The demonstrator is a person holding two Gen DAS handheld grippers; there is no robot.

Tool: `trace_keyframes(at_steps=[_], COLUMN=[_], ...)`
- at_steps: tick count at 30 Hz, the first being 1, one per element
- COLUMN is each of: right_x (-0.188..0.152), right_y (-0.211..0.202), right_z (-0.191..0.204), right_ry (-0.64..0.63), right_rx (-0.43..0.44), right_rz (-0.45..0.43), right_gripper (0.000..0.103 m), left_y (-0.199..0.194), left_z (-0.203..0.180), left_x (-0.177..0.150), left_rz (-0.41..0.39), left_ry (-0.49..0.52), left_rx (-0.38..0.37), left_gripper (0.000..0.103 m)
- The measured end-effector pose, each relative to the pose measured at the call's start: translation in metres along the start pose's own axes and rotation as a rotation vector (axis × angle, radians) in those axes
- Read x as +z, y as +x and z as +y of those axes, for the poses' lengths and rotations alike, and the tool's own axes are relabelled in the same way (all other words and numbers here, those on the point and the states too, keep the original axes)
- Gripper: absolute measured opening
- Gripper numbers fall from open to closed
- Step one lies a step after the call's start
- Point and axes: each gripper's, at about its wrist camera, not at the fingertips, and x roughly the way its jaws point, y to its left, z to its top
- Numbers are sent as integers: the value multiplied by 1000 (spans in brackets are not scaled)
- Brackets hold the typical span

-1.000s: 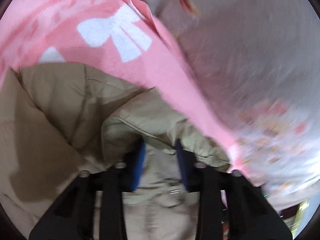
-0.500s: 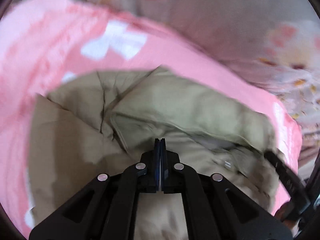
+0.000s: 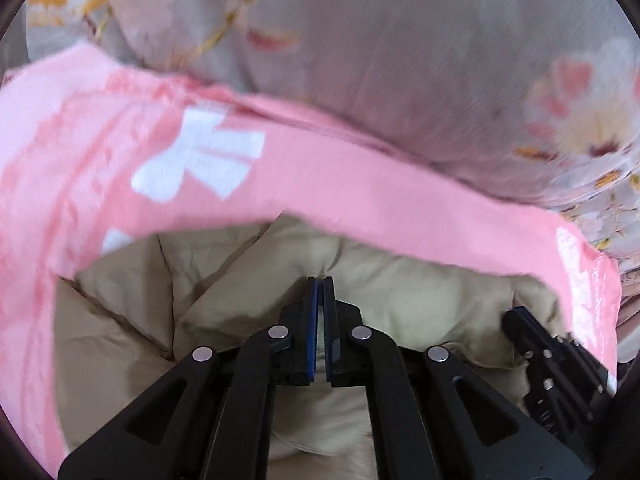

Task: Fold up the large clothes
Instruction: 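Fold the collar end over the jacket body with both grippers and press down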

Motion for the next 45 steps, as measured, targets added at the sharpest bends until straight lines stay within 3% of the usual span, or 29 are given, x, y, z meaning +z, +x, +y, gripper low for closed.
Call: trace_keyframes(at_steps=[6,11,38,45], right_x=[-20,-24,-22,-25], right_y=[15,22,32,19], right_z=[-7,3,-6,-16], right_ry=[29,-15,23,72], right_rx=[4,-53,-6,40], right_rz=[34,31,45,28], right_gripper=[0,0,0,0], left_y=[11,13,26,21], left_z=[12,9,-8,-15], left_x=[-23,-32,-34,-38], left_rz=[1,-32,-71,-69], left_ry=[18,50,152,193], left_rx=[-38,-7,122,202], left_gripper=[1,1,1,1])
